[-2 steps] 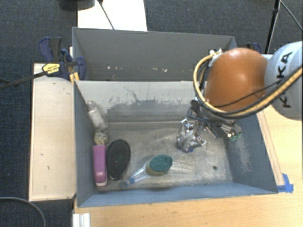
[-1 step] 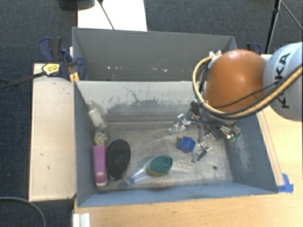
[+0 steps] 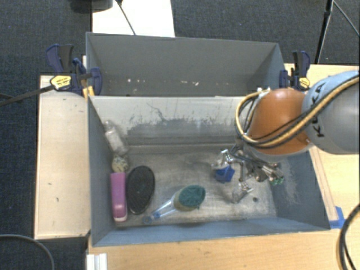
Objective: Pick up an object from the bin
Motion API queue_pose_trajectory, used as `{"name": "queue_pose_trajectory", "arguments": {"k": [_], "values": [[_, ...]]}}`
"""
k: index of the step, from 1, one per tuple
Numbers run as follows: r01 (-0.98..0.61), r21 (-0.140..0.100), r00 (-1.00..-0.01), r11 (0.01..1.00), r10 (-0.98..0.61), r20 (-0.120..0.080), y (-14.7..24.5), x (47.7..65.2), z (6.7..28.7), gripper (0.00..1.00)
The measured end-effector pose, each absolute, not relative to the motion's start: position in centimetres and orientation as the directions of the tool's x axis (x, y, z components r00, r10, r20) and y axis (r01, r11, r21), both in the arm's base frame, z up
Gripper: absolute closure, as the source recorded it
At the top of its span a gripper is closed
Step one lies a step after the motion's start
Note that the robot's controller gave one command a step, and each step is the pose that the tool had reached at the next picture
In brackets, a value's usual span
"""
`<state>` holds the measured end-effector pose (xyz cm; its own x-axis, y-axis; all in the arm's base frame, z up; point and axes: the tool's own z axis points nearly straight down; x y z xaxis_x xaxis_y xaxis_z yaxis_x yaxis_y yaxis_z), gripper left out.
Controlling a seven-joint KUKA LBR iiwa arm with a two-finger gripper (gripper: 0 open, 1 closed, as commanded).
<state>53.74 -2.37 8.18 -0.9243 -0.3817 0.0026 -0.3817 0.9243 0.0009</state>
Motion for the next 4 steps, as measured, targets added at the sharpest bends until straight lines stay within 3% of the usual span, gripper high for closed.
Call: {"name": "queue_pose_trajectory", "arguments": {"k": [1, 2, 3, 4], "values": [[-0.381, 0.001, -0.924, 0.924, -0.381, -0.002, -2.2, 53.8, 8.5, 1.00], [-0.380, 0.001, -0.925, 0.925, -0.380, -0.002, -2.2, 53.8, 8.5, 0.00], [-0.290, -0.001, -0.957, 0.957, -0.290, -0.008, -6.9, 57.4, 7.4, 0.00], [-0.289, -0.004, -0.957, 0.957, -0.289, -0.018, -6.8, 57.6, 7.6, 1.00]]}}
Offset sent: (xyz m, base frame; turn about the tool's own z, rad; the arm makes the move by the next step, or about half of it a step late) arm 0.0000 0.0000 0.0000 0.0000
